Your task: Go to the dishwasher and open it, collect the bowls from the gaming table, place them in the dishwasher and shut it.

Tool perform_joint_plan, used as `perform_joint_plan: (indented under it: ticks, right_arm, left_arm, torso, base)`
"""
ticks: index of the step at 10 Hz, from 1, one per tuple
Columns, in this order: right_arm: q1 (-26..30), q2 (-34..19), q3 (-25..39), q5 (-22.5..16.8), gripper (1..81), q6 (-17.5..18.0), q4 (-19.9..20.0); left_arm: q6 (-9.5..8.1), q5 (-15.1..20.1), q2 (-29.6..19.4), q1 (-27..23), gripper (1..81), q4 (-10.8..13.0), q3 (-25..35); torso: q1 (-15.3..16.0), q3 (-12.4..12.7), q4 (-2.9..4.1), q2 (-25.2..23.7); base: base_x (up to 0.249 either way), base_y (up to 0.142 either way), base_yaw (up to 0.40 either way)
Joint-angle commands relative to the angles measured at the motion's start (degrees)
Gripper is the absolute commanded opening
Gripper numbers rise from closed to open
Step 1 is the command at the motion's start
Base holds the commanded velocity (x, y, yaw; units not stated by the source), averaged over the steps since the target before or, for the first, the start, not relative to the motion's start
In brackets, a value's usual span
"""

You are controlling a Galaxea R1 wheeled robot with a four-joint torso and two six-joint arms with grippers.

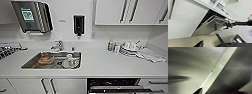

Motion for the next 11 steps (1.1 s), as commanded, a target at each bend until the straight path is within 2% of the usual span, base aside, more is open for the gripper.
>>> perform_joint_plan:
  ticks: [1, 6, 9, 10, 11]
  right_arm:
    - [2.23, 0.96, 0.63, -8.82, 81.1, -1.03, -1.83]
    - [0.48, 1.66, 0.11, -8.39, 81.1, -1.03, -2.54]
    - [-2.07, 2.45, 0.28, -5.75, 81.1, -1.21, -2.54]
    - [-3.12, 2.89, 0.02, -4.87, 81.1, -1.30, -2.63]
    - [-3.83, 3.16, -0.07, -4.43, 81.1, -1.30, -3.24]
  left_arm:
    - [0.00, -0.42, -3.66, -2.68, 81.1, 1.07, 0.43]
    - [0.00, -0.33, -1.99, -2.68, 81.1, 1.50, 0.07]
    - [0.00, 0.02, 0.64, -2.68, 81.1, 2.47, -0.71]
    - [-0.17, 0.11, 2.48, -2.68, 81.1, 3.00, -1.94]
    - [-1.14, 0.20, 3.81, -2.59, 81.1, 4.05, -3.08]
  torso:
    - [0.00, 0.00, 0.00, 0.02]
    - [-0.02, 0.00, 0.00, -0.02]
    - [0.00, -0.02, 0.00, 0.00]
    - [0.02, -0.02, 0.00, 0.02]
    - [0.00, 0.00, 0.00, 0.00]
  base:
    - [-0.084, 0.000, 0.000]
    - [-0.093, 0.000, 0.000]
    - [-0.096, 0.000, 0.000]
    - [-0.103, 0.000, 0.000]
    - [-0.103, 0.000, 0.000]
